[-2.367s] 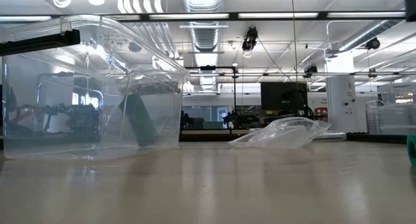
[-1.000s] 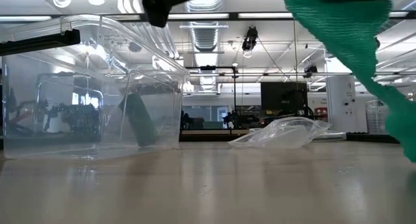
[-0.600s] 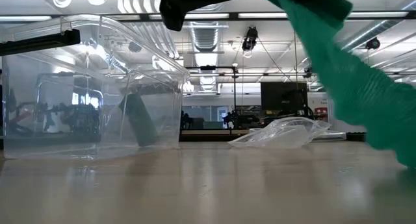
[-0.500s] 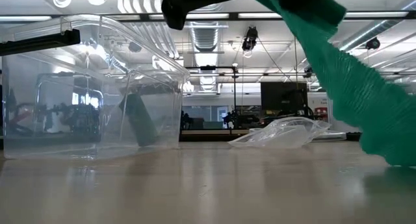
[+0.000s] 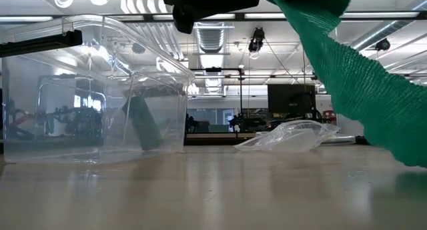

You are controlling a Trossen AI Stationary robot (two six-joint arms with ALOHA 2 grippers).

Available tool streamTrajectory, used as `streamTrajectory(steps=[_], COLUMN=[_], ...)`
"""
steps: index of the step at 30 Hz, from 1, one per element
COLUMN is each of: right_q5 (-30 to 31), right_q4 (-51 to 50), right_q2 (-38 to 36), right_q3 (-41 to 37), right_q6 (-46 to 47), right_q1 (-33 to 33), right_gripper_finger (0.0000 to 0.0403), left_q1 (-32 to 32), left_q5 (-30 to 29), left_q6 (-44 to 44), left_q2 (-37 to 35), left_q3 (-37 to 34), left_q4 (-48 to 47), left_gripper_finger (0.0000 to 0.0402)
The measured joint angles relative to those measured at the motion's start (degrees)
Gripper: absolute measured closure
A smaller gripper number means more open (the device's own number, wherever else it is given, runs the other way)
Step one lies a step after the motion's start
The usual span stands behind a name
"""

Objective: Roll bandage
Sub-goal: Roll the blue bandage

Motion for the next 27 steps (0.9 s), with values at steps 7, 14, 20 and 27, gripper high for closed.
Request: streamTrajectory(steps=[7, 14, 20, 27], right_q5=[1.0, 1.1, 4.3, 15.7], right_q4=[2.2, 1.5, 0.7, 1.3], right_q2=[0.0, -1.0, -8.0, -17.4], right_q3=[0.2, 3.0, 3.1, -6.1], right_q6=[0.0, 1.0, 2.3, 7.4], right_q1=[-0.2, 0.2, 2.4, 5.2], right_gripper_finger=[0.0340, 0.0286, 0.0233, 0.0205], left_q1=[0.0, -1.0, -4.6, -6.3], left_q5=[1.5, 1.0, -7.5, -9.0], left_q6=[0.5, 2.9, 10.1, 13.9], left_q2=[0.0, -2.4, -10.2, -16.6], left_q3=[0.1, 0.3, 0.1, 0.0], left_q4=[-0.1, -0.6, -2.1, -3.1], left_gripper_finger=[0.0349, 0.0396, 0.0399, 0.0400])
